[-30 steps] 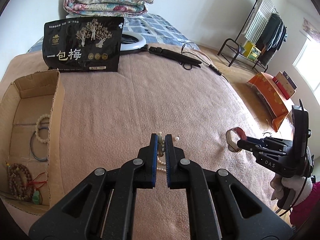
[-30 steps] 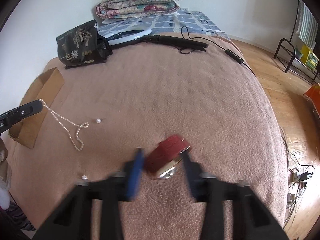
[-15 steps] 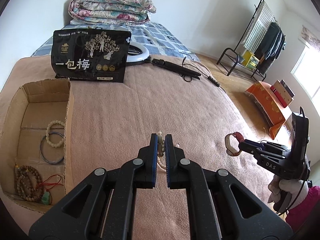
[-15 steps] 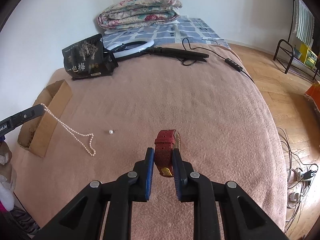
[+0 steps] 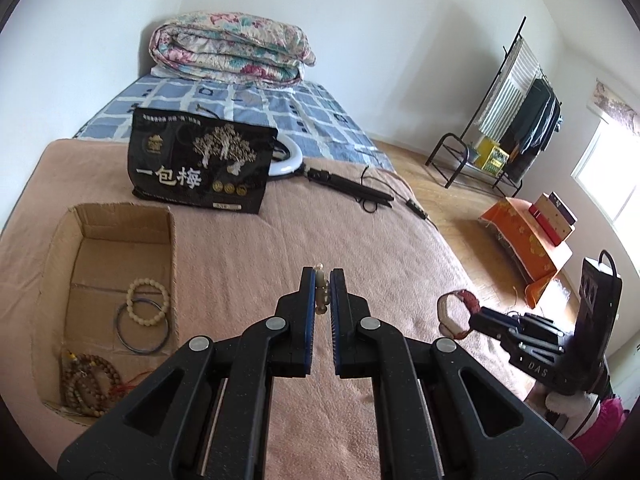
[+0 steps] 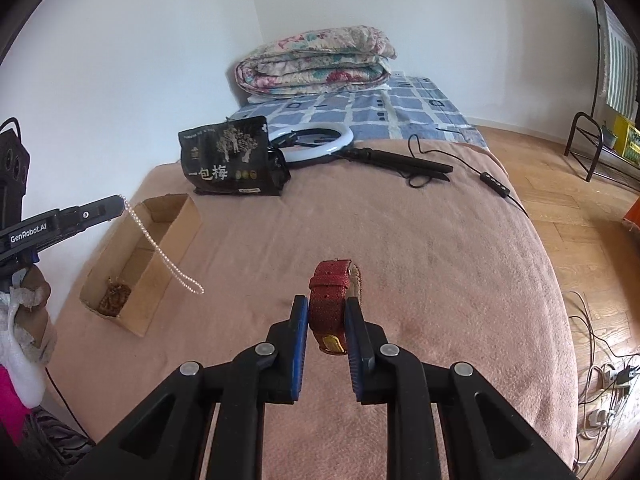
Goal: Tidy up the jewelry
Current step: 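Lift the necklace and watch and carry both tools over the cardboard box, then open both tools to drop the necklace and watch into the box, then move the left tool to the loose white pearl on the blanket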
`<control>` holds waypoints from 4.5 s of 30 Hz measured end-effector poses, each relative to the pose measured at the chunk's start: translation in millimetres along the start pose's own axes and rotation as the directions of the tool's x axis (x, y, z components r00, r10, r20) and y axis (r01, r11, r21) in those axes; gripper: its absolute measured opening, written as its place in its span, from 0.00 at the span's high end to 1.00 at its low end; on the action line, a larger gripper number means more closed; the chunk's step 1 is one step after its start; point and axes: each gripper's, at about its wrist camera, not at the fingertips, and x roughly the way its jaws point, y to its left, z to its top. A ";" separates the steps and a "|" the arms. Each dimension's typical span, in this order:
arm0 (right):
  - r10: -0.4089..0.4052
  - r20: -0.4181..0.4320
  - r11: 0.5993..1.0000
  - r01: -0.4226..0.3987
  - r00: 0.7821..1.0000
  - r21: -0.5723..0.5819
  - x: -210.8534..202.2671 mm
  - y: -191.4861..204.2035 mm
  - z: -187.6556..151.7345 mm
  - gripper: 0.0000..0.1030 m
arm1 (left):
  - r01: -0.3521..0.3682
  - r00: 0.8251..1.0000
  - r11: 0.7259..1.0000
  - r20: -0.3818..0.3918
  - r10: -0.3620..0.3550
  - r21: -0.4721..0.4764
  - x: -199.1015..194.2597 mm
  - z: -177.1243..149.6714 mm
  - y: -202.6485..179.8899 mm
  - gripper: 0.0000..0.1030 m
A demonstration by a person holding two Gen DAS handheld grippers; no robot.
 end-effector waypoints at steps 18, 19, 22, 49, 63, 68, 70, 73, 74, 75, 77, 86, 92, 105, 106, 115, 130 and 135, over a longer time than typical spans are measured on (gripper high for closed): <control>0.167 0.061 0.977 -0.156 0.984 -0.148 -7.2 127.1 21.1 0.84 | -0.079 0.985 0.995 0.150 0.088 -0.067 -71.4 59.5 89.2 0.96; 0.177 0.062 0.974 -0.166 0.982 -0.151 -6.6 132.6 21.1 0.84 | -0.087 0.984 0.994 0.148 0.097 -0.073 -72.0 60.4 97.0 0.96; 0.205 0.058 0.967 -0.192 0.977 -0.168 -2.0 150.5 22.8 0.84 | -0.121 0.981 0.989 0.141 0.132 -0.083 -71.2 61.4 118.6 0.96; 0.346 -0.099 0.917 -0.359 0.933 -0.175 99.1 247.0 11.7 0.84 | -0.272 0.962 0.957 -0.018 0.271 -0.100 -13.0 32.9 206.8 0.96; 0.323 -0.142 0.922 -0.345 0.936 -0.174 125.6 256.0 2.1 0.61 | -0.277 0.960 0.953 -0.067 0.271 -0.122 -3.3 28.9 212.8 0.68; 0.311 -0.126 0.926 -0.330 0.942 -0.180 121.2 253.7 3.4 0.50 | -0.283 0.959 0.951 -0.051 0.279 -0.127 -8.4 28.8 211.4 0.60; 0.307 -0.125 0.928 -0.326 0.943 -0.179 118.9 251.9 3.6 0.50 | -0.283 0.959 0.950 -0.049 0.279 -0.133 -9.5 28.7 211.6 0.60; 0.298 -0.122 0.931 -0.317 0.947 -0.181 114.3 248.9 3.2 0.50 | -0.283 0.959 0.950 -0.042 0.280 -0.134 -13.6 29.1 208.5 0.60; 0.297 -0.119 0.932 -0.315 0.947 -0.180 112.0 247.5 3.1 0.50 | -0.285 0.958 0.949 -0.038 0.283 -0.132 -15.7 29.4 206.8 0.60; 0.296 -0.116 0.932 -0.313 0.948 -0.180 109.2 246.3 2.8 0.50 | -0.288 0.958 0.949 -0.033 0.286 -0.128 -18.0 29.7 204.4 0.60; 0.287 -0.109 0.935 -0.303 0.952 -0.184 103.5 243.6 1.8 0.47 | -0.291 0.957 0.949 -0.023 0.290 -0.119 -22.1 29.8 199.3 0.60; 0.254 -0.051 0.952 -0.259 0.966 -0.166 75.7 227.5 7.7 0.30 | -0.303 0.952 0.948 0.021 0.306 -0.098 -45.7 26.9 173.1 0.60; 0.225 -0.007 0.963 -0.223 0.974 -0.154 55.4 221.5 16.1 0.15 | -0.305 0.950 0.949 0.046 0.309 -0.079 -59.4 21.4 153.6 0.60; 0.103 0.071 0.987 -0.093 0.992 -0.132 16.7 191.3 11.4 0.00 | -0.293 0.951 0.955 0.083 0.296 -0.045 -84.9 -2.4 108.6 0.60; 0.092 0.077 0.988 -0.081 0.993 -0.128 13.9 186.5 10.8 0.00 | -0.294 0.951 0.955 0.085 0.297 -0.042 -85.3 -4.3 105.2 0.60; -0.005 0.103 0.993 0.017 0.995 -0.118 -1.8 145.0 6.8 0.00 | -0.280 0.954 0.959 0.117 0.275 0.031 -90.0 -17.9 63.3 0.60; -0.066 0.101 0.995 0.073 0.993 -0.071 3.7 78.9 1.7 0.00 | -0.243 0.968 0.964 0.093 0.234 0.111 -65.7 -33.1 25.3 0.49; -0.083 0.081 0.996 0.086 0.993 -0.033 14.1 47.6 4.5 0.01 | -0.216 0.976 0.971 0.050 0.212 0.098 -47.4 -41.9 22.4 0.49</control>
